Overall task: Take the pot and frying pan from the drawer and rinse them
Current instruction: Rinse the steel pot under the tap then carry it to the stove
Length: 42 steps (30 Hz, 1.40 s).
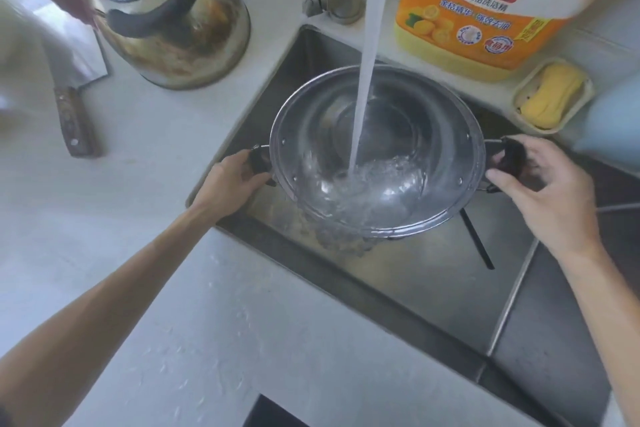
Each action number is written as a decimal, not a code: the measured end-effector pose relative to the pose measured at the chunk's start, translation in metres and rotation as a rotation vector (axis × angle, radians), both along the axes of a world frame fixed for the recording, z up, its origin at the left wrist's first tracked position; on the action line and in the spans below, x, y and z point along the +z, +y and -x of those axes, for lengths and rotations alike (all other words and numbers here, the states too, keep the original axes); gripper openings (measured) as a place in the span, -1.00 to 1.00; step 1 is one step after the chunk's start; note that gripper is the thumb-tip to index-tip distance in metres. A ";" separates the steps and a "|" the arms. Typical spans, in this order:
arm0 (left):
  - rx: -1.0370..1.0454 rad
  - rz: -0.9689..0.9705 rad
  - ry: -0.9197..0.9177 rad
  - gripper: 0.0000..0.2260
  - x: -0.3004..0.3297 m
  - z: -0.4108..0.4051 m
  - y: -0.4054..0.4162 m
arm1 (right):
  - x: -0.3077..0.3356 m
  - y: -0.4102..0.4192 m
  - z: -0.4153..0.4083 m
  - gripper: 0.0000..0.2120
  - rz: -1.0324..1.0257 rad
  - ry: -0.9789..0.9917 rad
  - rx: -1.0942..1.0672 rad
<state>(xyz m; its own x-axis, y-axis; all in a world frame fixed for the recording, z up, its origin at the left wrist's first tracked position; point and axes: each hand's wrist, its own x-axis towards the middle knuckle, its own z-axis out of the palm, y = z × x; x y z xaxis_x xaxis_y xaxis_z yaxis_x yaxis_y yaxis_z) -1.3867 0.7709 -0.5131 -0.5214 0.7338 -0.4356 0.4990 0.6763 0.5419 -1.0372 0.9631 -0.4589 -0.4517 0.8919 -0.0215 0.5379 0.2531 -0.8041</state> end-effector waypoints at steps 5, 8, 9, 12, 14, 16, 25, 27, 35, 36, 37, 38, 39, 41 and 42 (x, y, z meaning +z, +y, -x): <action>0.019 -0.173 0.035 -0.90 0.008 -0.008 0.014 | -0.019 -0.007 -0.011 -0.63 0.006 0.140 -0.100; 0.066 -0.244 -0.039 -0.90 0.012 -0.009 0.024 | -0.025 -0.007 -0.018 -0.62 0.002 0.184 -0.125; 0.073 -0.249 -0.073 -0.89 0.014 -0.009 0.027 | -0.026 -0.007 -0.021 -0.61 -0.009 0.193 -0.125; -0.008 -0.241 -0.156 -0.86 0.015 -0.006 0.036 | -0.027 -0.007 -0.026 -0.59 -0.113 0.188 -0.110; -0.046 -0.243 -0.323 -0.83 0.012 -0.007 0.039 | -0.027 -0.006 -0.030 -0.63 -0.217 0.182 -0.098; -0.004 -0.259 -0.552 -0.76 0.010 -0.010 0.040 | -0.026 -0.005 -0.034 -0.74 -0.316 0.181 -0.091; 0.223 -0.429 -0.758 -0.85 0.010 -0.018 0.036 | -0.030 -0.007 -0.037 -0.88 -0.221 0.126 -0.075; 0.232 -0.478 -0.713 -0.83 0.018 -0.013 0.031 | -0.034 -0.014 -0.031 -0.64 -0.012 0.128 -0.135; 0.161 -0.584 -0.327 -0.76 0.084 0.001 0.022 | -0.092 -0.035 -0.001 -0.55 0.680 0.206 -0.133; 0.150 -0.585 -0.312 -0.74 0.092 0.001 0.023 | -0.098 -0.040 0.004 -0.64 0.820 0.263 -0.146; 0.139 -0.571 -0.295 -0.73 0.098 0.002 0.023 | -0.101 -0.043 0.010 -0.71 0.942 0.314 -0.142; 0.134 -0.541 -0.280 -0.74 0.103 0.001 0.024 | -0.106 -0.045 0.013 -0.76 1.011 0.330 -0.115; 0.137 -0.505 -0.264 -0.76 0.105 0.001 0.023 | -0.109 -0.046 0.017 -0.77 1.024 0.306 -0.078; 0.150 -0.418 -0.239 -0.80 0.104 0.002 0.020 | -0.111 -0.042 0.022 -0.75 1.004 0.235 -0.041; 0.159 -0.363 -0.232 -0.82 0.100 0.004 0.016 | -0.110 -0.038 0.025 -0.76 0.985 0.208 -0.057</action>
